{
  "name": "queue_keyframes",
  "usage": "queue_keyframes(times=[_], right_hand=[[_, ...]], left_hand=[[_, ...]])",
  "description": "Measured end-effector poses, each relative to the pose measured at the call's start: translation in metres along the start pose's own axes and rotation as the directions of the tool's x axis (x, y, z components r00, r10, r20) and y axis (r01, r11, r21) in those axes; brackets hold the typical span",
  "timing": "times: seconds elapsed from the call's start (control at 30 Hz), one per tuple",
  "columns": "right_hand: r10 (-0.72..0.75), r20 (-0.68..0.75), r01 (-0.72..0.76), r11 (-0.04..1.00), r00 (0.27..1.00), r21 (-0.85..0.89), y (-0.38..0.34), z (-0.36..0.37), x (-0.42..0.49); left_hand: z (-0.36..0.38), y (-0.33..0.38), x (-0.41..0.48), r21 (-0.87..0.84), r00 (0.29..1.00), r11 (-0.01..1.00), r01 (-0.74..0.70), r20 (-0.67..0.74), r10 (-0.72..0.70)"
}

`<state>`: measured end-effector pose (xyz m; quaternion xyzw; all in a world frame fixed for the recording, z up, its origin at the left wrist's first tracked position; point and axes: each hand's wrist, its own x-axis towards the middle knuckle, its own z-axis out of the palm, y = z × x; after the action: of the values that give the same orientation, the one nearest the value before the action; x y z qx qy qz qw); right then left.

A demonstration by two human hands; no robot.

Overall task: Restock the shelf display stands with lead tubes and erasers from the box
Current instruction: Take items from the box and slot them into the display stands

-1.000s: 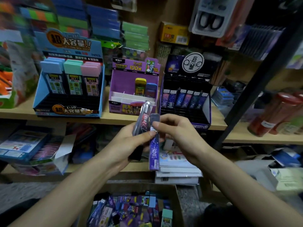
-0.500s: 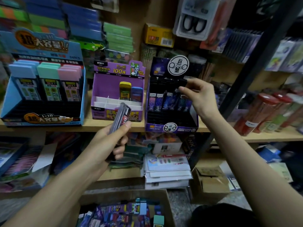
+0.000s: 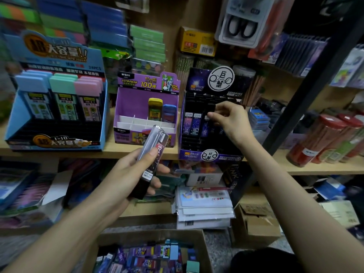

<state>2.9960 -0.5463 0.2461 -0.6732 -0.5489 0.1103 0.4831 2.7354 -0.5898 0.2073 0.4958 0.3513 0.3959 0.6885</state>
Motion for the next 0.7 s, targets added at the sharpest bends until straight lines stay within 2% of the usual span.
queue_keyframes(times=[0.1, 0.23, 0.3, 0.33, 0.37, 0.4, 0.43, 0.47, 0.5, 0.53, 0.57, 0.6, 0.7], right_hand=[[-0.069, -0.060, 0.051, 0.964, 0.996, -0.259, -0.002, 0.002, 0.000], [-0.107, -0.105, 0.033, 0.837, 0.989, -0.547, -0.014, -0.001, -0.006], [-0.202, -0.189, 0.060, 0.820, 0.961, -0.568, -0.027, -0.001, -0.015], [-0.233, -0.195, 0.107, 0.859, 0.953, -0.501, -0.037, 0.000, -0.021], [-0.229, -0.141, 0.166, 0.919, 0.963, -0.357, -0.048, 0.002, -0.028], [-0.194, 0.014, 0.194, 0.968, 0.981, -0.162, -0.060, 0.004, -0.036], [-0.158, 0.247, 0.163, 0.987, 0.956, -0.001, -0.071, 0.008, -0.046], [-0.140, 0.473, 0.125, 0.990, 0.870, 0.065, -0.078, 0.011, -0.055], [-0.138, 0.629, 0.119, 0.990, 0.765, 0.073, -0.082, 0.013, -0.063], [-0.137, 0.719, 0.116, 0.990, 0.681, 0.080, -0.084, 0.015, -0.070], [-0.139, 0.758, 0.107, 0.990, 0.638, 0.092, -0.085, 0.018, -0.077], [-0.137, 0.768, 0.082, 0.990, 0.626, 0.111, -0.085, 0.019, -0.083], [-0.110, 0.773, -0.020, 0.987, 0.625, 0.157, -0.081, 0.020, -0.095]], left_hand=[[-0.002, 0.001, -0.002, 0.031, 1.000, 0.999, -0.007, 0.006, 0.007], [-0.006, 0.003, -0.004, 0.058, 1.000, 0.998, -0.005, 0.011, 0.004], [-0.008, 0.004, -0.006, 0.067, 1.000, 0.998, -0.002, 0.031, 0.000], [-0.008, 0.005, -0.007, 0.071, 0.999, 0.997, 0.002, 0.045, -0.005], [-0.009, 0.006, -0.008, 0.080, 0.998, 0.997, 0.008, 0.062, -0.013], [-0.011, 0.008, -0.008, 0.099, 0.996, 0.995, 0.017, 0.085, -0.025], [-0.011, 0.010, -0.009, 0.124, 0.993, 0.992, 0.028, 0.114, -0.042], [-0.013, 0.011, -0.010, 0.153, 0.987, 0.988, 0.039, 0.146, -0.061], [-0.015, 0.013, -0.011, 0.177, 0.980, 0.983, 0.049, 0.179, -0.082], [-0.017, 0.013, -0.013, 0.198, 0.973, 0.978, 0.061, 0.208, -0.103], [-0.019, 0.014, -0.015, 0.217, 0.964, 0.973, 0.077, 0.234, -0.129], [-0.021, 0.015, -0.017, 0.238, 0.953, 0.966, 0.096, 0.259, -0.158], [-0.025, 0.017, -0.023, 0.301, 0.921, 0.944, 0.135, 0.313, -0.231]])
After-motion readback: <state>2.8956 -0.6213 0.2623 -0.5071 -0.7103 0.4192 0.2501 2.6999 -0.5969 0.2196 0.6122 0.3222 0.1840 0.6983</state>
